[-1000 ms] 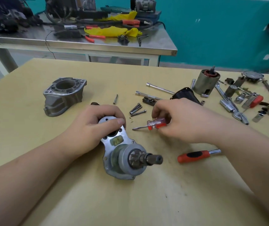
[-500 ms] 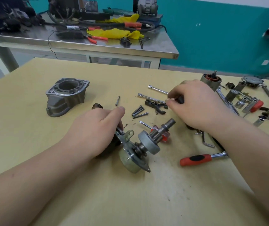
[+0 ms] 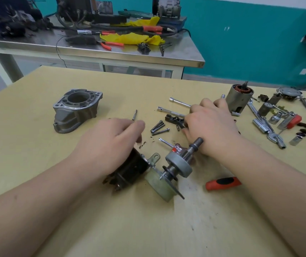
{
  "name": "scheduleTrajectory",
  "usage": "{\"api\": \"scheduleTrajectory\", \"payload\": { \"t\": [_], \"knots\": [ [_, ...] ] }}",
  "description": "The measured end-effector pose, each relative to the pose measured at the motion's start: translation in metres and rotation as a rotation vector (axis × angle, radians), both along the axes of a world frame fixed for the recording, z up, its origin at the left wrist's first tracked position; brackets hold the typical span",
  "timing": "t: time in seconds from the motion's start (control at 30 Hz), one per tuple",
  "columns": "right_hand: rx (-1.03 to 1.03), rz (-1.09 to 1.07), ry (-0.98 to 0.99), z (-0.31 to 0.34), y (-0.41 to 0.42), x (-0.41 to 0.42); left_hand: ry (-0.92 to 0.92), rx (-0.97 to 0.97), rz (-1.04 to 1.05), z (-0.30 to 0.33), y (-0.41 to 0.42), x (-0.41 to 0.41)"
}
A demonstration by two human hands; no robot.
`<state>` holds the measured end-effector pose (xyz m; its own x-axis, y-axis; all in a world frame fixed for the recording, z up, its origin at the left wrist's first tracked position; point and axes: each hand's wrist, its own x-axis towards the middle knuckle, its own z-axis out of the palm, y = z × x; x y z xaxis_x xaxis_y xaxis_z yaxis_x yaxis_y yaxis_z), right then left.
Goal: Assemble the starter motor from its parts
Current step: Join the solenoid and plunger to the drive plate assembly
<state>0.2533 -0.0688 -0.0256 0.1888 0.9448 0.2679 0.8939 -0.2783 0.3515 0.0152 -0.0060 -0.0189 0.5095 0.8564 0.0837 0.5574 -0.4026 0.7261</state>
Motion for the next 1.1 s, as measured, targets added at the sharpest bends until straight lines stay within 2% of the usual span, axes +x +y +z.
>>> {"api": "scheduleTrajectory", "payload": {
  "t": [0.1,0.2,0.27,0.37,0.43,0.5,0.63,0.7,0.77,0.83,0.9,1.0,1.1],
  "knots": [
    [0.000,-0.005,-0.028,-0.003,-0.001,0.001,-0.161,0.045,0.118,0.007,0.020,-0.007],
    [0.055,0.000,-0.016,-0.002,0.000,0.005,-0.170,0.138,0.308,0.007,0.051,-0.019],
    [0.111,-0.012,0.069,0.002,-0.001,0.005,-0.041,0.136,0.326,-0.001,0.066,-0.024],
    [0.235,0.025,0.224,0.008,-0.004,0.003,0.244,0.151,0.212,-0.013,0.071,-0.022],
    [0.357,0.105,0.376,0.011,-0.007,0.002,0.318,0.186,0.149,-0.019,0.070,-0.018],
    [0.486,0.184,0.704,0.015,-0.011,-0.002,0.302,0.237,0.116,-0.022,0.071,-0.015],
    [0.605,0.254,1.605,0.025,-0.017,-0.024,0.185,0.285,0.075,-0.024,0.070,-0.018],
    [0.521,0.318,2.036,0.025,-0.022,-0.033,0.012,0.205,0.068,-0.024,0.066,-0.019],
    [0.343,0.356,2.277,0.025,-0.029,-0.039,-0.339,-0.042,0.006,-0.021,0.057,-0.016],
    [0.246,0.382,2.309,0.026,-0.033,-0.043,-0.659,-0.238,-0.106,-0.016,0.045,-0.014],
    [0.268,0.380,2.189,0.027,-0.035,-0.045,-0.773,-0.243,-0.196,-0.015,0.035,-0.013],
    [0.378,0.385,1.815,0.029,-0.038,-0.049,-0.835,-0.228,-0.272,-0.014,0.026,-0.013],
    [0.449,0.528,1.334,0.030,-0.046,-0.051,-0.881,-0.196,-0.301,-0.014,0.022,-0.012]
  ]
}}
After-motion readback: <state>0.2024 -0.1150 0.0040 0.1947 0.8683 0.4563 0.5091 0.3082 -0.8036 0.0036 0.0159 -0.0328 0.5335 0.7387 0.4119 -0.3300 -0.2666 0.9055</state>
